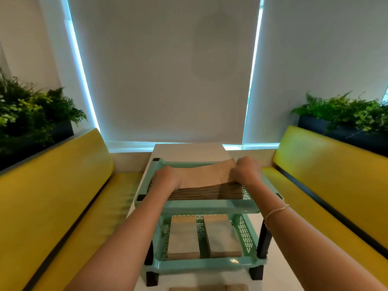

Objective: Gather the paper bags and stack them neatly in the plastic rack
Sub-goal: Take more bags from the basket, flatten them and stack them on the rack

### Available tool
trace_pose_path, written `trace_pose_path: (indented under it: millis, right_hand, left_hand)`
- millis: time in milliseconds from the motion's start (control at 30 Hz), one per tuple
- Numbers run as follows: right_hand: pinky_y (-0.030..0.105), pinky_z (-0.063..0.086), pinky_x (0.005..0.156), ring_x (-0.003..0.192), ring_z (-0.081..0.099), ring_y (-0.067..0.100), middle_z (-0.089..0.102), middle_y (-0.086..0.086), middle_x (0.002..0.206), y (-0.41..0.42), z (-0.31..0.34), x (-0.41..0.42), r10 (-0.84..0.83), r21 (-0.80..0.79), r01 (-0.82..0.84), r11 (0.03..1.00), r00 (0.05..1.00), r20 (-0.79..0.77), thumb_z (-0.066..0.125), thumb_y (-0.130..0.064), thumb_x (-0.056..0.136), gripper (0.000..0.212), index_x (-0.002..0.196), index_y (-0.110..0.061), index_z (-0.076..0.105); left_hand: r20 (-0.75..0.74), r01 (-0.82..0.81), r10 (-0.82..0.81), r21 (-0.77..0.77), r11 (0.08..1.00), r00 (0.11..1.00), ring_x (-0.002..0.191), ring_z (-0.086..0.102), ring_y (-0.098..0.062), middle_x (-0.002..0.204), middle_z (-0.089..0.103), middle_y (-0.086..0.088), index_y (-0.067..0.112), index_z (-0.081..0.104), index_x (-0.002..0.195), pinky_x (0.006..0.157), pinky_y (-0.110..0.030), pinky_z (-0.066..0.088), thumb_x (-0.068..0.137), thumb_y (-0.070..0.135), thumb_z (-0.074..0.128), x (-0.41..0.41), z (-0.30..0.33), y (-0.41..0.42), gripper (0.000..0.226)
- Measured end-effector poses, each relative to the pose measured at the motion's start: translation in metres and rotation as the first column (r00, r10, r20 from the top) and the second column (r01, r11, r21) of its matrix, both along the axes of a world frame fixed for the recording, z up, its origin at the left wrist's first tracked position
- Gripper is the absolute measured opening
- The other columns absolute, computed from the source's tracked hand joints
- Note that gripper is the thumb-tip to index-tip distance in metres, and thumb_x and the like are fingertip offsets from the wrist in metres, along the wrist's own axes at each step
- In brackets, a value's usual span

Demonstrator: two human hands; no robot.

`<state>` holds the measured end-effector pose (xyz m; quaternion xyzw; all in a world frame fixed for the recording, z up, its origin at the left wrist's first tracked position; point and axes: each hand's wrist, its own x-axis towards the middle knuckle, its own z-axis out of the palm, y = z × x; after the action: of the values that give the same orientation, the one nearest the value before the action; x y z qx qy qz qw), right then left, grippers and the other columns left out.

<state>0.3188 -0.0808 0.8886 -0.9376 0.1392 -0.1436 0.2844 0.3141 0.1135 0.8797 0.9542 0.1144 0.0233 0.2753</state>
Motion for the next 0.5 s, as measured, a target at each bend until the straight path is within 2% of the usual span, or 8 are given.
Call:
trace_pose_path:
  millis: [67,133,200,267,300,367,433,500]
  right_hand:
    - [0.023,0.034,0.059,0.078,0.048,0.021,0.059,0.014,0.098,-0.001,-0.002,0.000,0.002,-0.035,-0.002,0.999,1.000,-0.011,0.056,-0.010,0.084,0.013,0.093,-0.001,0.062]
    - [0.023,0.032,0.056,0.073,0.044,0.018,0.053,0.009,0.087,-0.002,-0.003,0.001,0.009,-0.045,-0.010,0.999,1.000,-0.021,0.057,-0.011,0.085,0.010,0.089,-0.002,0.061]
    - [0.023,0.030,0.051,0.070,0.044,0.018,0.052,0.008,0.085,-0.003,-0.004,0.000,0.008,-0.043,-0.009,0.999,0.999,-0.033,0.058,-0.011,0.084,0.008,0.086,-0.003,0.060]
    - [0.022,0.031,0.052,0.072,0.045,0.020,0.058,0.012,0.095,-0.002,-0.004,-0.003,0.002,-0.052,-0.003,0.999,1.000,-0.021,0.058,-0.012,0.085,0.008,0.085,-0.005,0.058]
    - [0.022,0.034,0.059,0.076,0.047,0.022,0.060,0.014,0.103,-0.001,-0.003,-0.006,0.000,-0.051,0.000,0.999,1.000,-0.003,0.057,-0.016,0.087,0.011,0.089,-0.005,0.059]
    - [0.027,0.036,0.069,0.090,0.054,0.028,0.060,0.015,0.112,0.001,0.002,-0.016,-0.004,-0.041,0.007,0.999,0.998,0.068,0.052,-0.025,0.092,0.023,0.100,-0.004,0.060]
    - [0.030,0.039,0.076,0.105,0.057,0.030,0.063,0.013,0.115,0.005,0.010,-0.035,-0.010,-0.013,0.012,1.000,0.985,0.171,0.050,-0.032,0.094,0.034,0.113,-0.005,0.059]
    - [0.026,0.041,0.080,0.108,0.058,0.024,0.065,0.006,0.117,0.009,0.014,-0.064,0.005,0.054,-0.021,0.998,0.963,0.269,0.051,-0.034,0.093,0.037,0.122,-0.011,0.060]
  left_hand:
    - [-0.026,0.005,-0.004,0.021,1.000,1.000,0.059,0.043,-0.014,0.069,0.045,-0.004,0.008,0.046,0.067,0.050,-0.023,0.033,0.093,0.012,0.046,0.002,-0.004,0.000,0.026]
    - [-0.048,0.006,-0.005,0.030,1.000,0.999,0.061,0.045,-0.015,0.071,0.047,-0.005,0.006,0.050,0.073,0.051,-0.024,0.035,0.093,0.014,0.049,0.002,-0.005,-0.001,0.022]
    - [-0.071,0.026,-0.021,0.066,0.997,0.997,0.066,0.048,-0.016,0.072,0.045,-0.005,0.005,0.053,0.082,0.059,-0.026,0.038,0.094,0.016,0.049,0.000,-0.003,-0.001,0.016]
    - [-0.070,0.050,-0.044,0.095,0.994,0.997,0.074,0.050,-0.017,0.072,0.045,-0.005,0.004,0.054,0.088,0.063,-0.025,0.039,0.095,0.017,0.048,-0.001,0.001,0.000,0.015]
    - [-0.059,0.044,-0.038,0.096,0.994,0.998,0.075,0.051,-0.018,0.076,0.049,-0.006,0.003,0.054,0.093,0.062,-0.024,0.039,0.095,0.018,0.048,-0.002,0.003,0.001,0.016]
    - [0.007,0.030,-0.030,0.062,0.998,1.000,0.092,0.057,-0.023,0.103,0.059,-0.012,0.001,0.052,0.117,0.067,-0.025,0.041,0.095,0.021,0.050,-0.006,0.008,0.002,0.030]
    - [0.154,0.052,-0.043,-0.052,0.997,0.987,0.114,0.053,-0.027,0.128,0.054,-0.013,0.005,0.044,0.132,0.082,-0.028,0.043,0.094,0.025,0.054,-0.020,0.014,0.001,0.045]
    - [0.346,0.157,-0.077,-0.209,0.965,0.935,0.113,0.054,-0.020,0.126,0.056,-0.006,0.011,0.049,0.129,0.085,-0.022,0.041,0.092,0.026,0.057,-0.047,0.020,-0.004,0.041]
